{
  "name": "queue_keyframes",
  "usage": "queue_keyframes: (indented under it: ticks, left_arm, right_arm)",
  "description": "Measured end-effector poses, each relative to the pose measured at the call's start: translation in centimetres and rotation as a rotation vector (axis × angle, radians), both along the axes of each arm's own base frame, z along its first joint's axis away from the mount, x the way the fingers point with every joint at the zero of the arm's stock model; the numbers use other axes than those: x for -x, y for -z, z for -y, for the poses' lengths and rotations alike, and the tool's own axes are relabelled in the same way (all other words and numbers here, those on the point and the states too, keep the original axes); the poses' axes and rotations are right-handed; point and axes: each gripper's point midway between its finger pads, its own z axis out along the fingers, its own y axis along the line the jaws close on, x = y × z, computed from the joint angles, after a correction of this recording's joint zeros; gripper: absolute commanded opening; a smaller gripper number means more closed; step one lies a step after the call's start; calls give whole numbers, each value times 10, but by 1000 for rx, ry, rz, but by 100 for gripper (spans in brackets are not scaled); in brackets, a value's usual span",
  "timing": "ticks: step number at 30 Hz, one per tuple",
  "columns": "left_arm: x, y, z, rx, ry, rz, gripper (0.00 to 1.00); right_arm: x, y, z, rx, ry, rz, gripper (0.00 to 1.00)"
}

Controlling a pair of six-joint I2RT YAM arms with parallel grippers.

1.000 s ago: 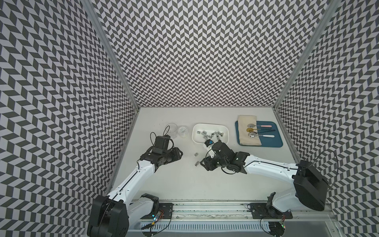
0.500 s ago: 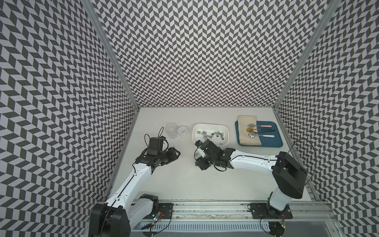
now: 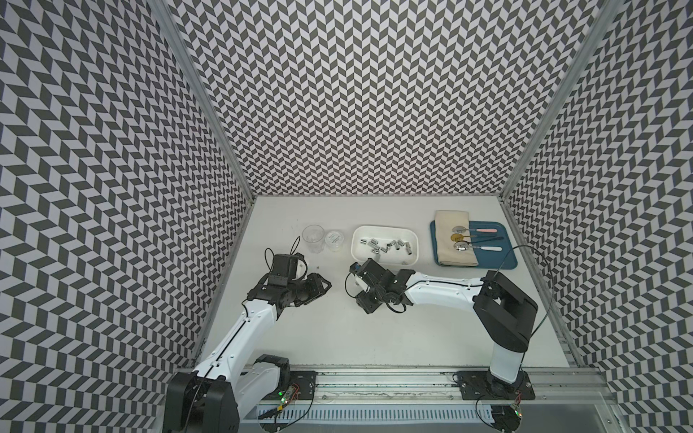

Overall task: Put the socket on the desktop into the storage box
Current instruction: Pick up the socket head at the center of the board.

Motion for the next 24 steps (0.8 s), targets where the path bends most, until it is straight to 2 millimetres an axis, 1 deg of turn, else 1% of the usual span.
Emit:
queue_keyframes:
  ticks: [6,16,21,24]
  left_arm:
    - [1,1,0,5,2,-4,44]
    - [1,1,0,7,-1,-5,44]
    - [1,1,0,8,-1,-5,44]
    - [1,1,-1,8,-2,-5,44]
  right_arm:
    - [0,6,-7,16,-14,1,56]
    - [-1,17,-9,59,-21,-1,52]
    - [-1,19,-9,74,-24,-2,49]
    - [-2,20,-10,78,-27,-3,44]
